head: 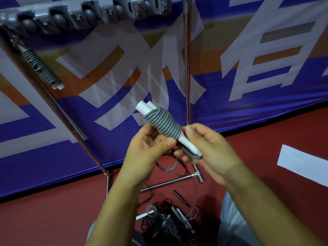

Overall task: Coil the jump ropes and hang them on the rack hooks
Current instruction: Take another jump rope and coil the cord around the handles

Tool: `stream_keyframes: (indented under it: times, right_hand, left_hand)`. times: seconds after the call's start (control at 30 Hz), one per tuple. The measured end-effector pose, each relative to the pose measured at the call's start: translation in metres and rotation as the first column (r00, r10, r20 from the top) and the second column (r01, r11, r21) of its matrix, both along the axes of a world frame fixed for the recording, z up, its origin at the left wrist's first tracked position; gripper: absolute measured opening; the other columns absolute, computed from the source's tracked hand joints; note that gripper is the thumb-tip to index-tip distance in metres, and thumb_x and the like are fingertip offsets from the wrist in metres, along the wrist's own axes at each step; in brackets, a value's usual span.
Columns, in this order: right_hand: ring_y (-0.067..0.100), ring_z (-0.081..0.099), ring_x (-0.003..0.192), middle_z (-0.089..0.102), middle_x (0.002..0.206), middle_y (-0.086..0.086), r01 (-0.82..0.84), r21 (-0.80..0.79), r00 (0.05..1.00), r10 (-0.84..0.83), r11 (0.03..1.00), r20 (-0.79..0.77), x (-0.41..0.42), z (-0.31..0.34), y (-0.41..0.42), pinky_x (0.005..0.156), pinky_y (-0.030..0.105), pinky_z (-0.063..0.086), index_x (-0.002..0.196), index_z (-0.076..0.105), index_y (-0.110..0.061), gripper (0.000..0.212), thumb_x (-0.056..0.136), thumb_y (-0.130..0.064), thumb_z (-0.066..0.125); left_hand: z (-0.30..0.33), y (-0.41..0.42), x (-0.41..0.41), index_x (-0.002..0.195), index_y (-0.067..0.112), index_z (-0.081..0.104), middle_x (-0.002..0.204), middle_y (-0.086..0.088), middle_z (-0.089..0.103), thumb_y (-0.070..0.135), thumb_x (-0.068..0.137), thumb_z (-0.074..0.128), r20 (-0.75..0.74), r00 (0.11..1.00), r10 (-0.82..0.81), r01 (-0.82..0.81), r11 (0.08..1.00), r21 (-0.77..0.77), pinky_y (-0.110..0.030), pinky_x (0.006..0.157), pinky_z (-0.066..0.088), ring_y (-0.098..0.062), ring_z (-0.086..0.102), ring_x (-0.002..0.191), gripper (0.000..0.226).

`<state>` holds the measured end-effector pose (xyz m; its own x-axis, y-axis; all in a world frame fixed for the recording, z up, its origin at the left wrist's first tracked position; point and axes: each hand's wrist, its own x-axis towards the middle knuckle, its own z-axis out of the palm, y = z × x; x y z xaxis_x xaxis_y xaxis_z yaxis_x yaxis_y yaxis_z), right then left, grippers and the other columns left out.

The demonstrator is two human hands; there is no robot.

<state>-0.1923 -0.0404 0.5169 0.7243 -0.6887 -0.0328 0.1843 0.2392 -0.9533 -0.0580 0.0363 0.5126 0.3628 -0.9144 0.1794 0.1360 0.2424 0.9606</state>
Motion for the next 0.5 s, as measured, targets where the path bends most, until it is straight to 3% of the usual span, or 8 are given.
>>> stream_keyframes:
  times: [0.13,0.2,0.27,0.37,0.5]
  right_hand:
    - [0.007,0.068,0.086,0.074,0.09,-0.005,0.005,-0.237,1.0,-0.005,0.971,0.0,0.001,-0.003,-0.001,0.072,0.018,0.052,0.1,0.065,-0.02,0.031,0.072,-0.035,0.065]
    - [0.01,0.067,0.102,0.072,0.106,-0.005,0.005,-0.34,1.0,-0.005,0.94,0.001,0.003,-0.009,0.0,0.086,0.025,0.052,0.108,0.065,-0.028,0.035,0.075,-0.028,0.077]
    - [0.011,0.064,0.107,0.07,0.112,-0.007,0.035,-0.477,0.998,-0.053,0.878,-0.024,0.004,-0.014,0.001,0.093,0.033,0.051,0.112,0.063,-0.04,0.043,0.073,-0.029,0.077]
    - [0.008,0.063,0.104,0.067,0.111,-0.009,0.05,-0.614,0.993,-0.102,0.788,-0.051,0.002,-0.018,0.002,0.089,0.025,0.05,0.114,0.053,-0.046,0.05,0.074,-0.02,0.068]
    - [0.009,0.064,0.098,0.063,0.109,-0.005,0.129,-0.663,0.98,-0.197,0.737,-0.03,0.003,-0.023,0.003,0.081,0.023,0.051,0.11,0.043,-0.055,0.059,0.074,-0.015,0.066]
  left_hand:
    - [0.006,0.0,-0.002,0.104,0.011,0.057,0.083,0.008,0.068,0.008,0.068,0.078,0.096,0.99,0.103,-0.106,0.994,0.029,-0.024,0.071,0.054,-0.013,0.064,0.078,0.042]
    - [0.009,0.0,-0.006,0.106,0.008,0.055,0.082,0.005,0.067,0.007,0.067,0.079,0.089,0.984,0.154,-0.157,0.987,0.023,-0.024,0.068,0.055,-0.015,0.065,0.076,0.045]
    - [0.011,-0.001,-0.011,0.105,0.005,0.053,0.078,0.005,0.067,0.009,0.063,0.073,0.063,0.975,0.212,-0.213,0.977,0.002,-0.021,0.063,0.054,-0.011,0.067,0.071,0.047]
    - [0.014,-0.002,-0.013,0.091,0.009,0.05,0.062,0.011,0.062,0.019,0.055,0.074,0.084,0.953,0.291,-0.292,0.957,-0.007,-0.017,0.053,0.049,-0.005,0.059,0.054,0.044]
    - [0.015,-0.001,-0.014,0.087,0.012,0.049,0.063,0.011,0.062,0.025,0.053,0.081,0.128,0.934,0.334,-0.339,0.941,0.019,-0.021,0.05,0.049,-0.008,0.061,0.055,0.048]
